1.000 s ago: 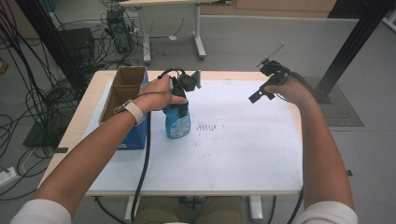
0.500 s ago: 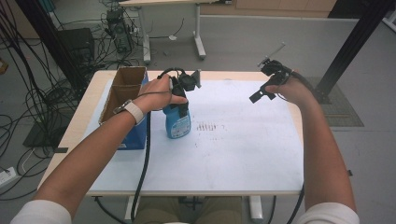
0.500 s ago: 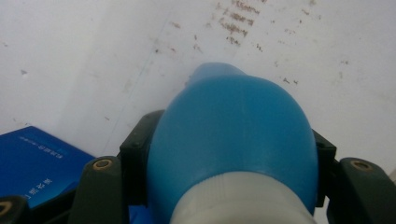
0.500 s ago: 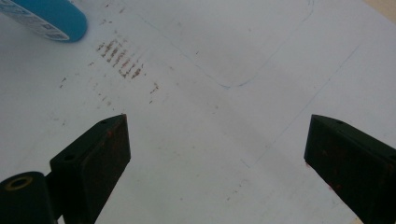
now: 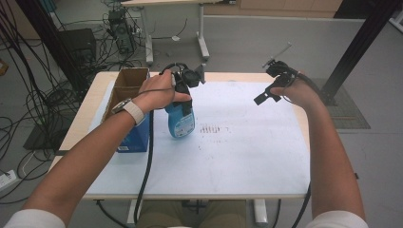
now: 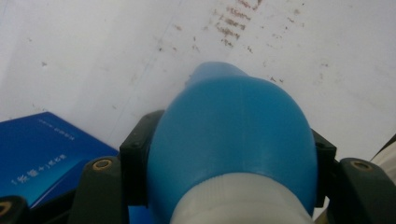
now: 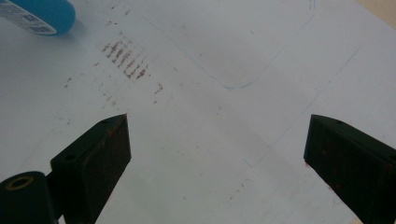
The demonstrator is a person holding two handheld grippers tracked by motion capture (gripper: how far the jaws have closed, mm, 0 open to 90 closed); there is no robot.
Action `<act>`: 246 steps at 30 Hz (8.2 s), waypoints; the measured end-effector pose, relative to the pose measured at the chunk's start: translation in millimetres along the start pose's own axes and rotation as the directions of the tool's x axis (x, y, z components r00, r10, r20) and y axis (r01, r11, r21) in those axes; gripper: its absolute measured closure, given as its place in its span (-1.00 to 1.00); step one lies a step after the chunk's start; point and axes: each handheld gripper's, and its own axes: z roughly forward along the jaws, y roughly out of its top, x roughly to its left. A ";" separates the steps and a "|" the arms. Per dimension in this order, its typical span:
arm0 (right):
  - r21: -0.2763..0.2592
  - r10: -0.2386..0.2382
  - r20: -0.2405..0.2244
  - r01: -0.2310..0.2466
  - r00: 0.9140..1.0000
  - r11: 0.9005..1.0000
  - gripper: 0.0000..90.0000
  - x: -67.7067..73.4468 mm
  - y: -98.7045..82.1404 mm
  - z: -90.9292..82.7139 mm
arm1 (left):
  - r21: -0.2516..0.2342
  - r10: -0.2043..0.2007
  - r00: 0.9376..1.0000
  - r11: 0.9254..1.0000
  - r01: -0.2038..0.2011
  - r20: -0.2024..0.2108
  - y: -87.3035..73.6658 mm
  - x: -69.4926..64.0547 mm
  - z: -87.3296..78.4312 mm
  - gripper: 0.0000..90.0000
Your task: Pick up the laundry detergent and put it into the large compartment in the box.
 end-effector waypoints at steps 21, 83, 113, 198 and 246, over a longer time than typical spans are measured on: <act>-0.018 0.002 0.007 -0.002 1.000 1.000 -0.83 1.2 -2.9 -9.5 | 0.008 -0.140 0.990 0.990 0.140 -0.017 -4.6 -2.7 -35.6 -0.16; -0.046 -0.037 0.004 0.037 0.999 0.998 -0.82 6.2 1.8 -10.1 | -0.033 -0.451 0.892 0.892 0.450 -0.016 -50.6 11.8 -174.2 -0.17; -0.054 -0.057 -0.002 0.057 0.998 0.997 -0.82 6.1 5.6 -5.9 | -0.019 -0.615 0.788 0.788 0.615 0.008 -69.6 36.8 -206.3 -0.18; -0.058 -0.075 -0.020 0.074 0.997 0.996 -0.82 5.2 12.2 1.7 | -0.031 -0.786 0.618 0.618 0.786 -0.007 -128.4 90.6 -165.4 -0.17; -0.043 -0.055 -0.018 0.054 0.998 0.998 -0.82 5.2 11.4 7.6 | -0.048 -0.768 0.640 0.640 0.767 -0.024 -131.0 95.5 -85.8 -0.17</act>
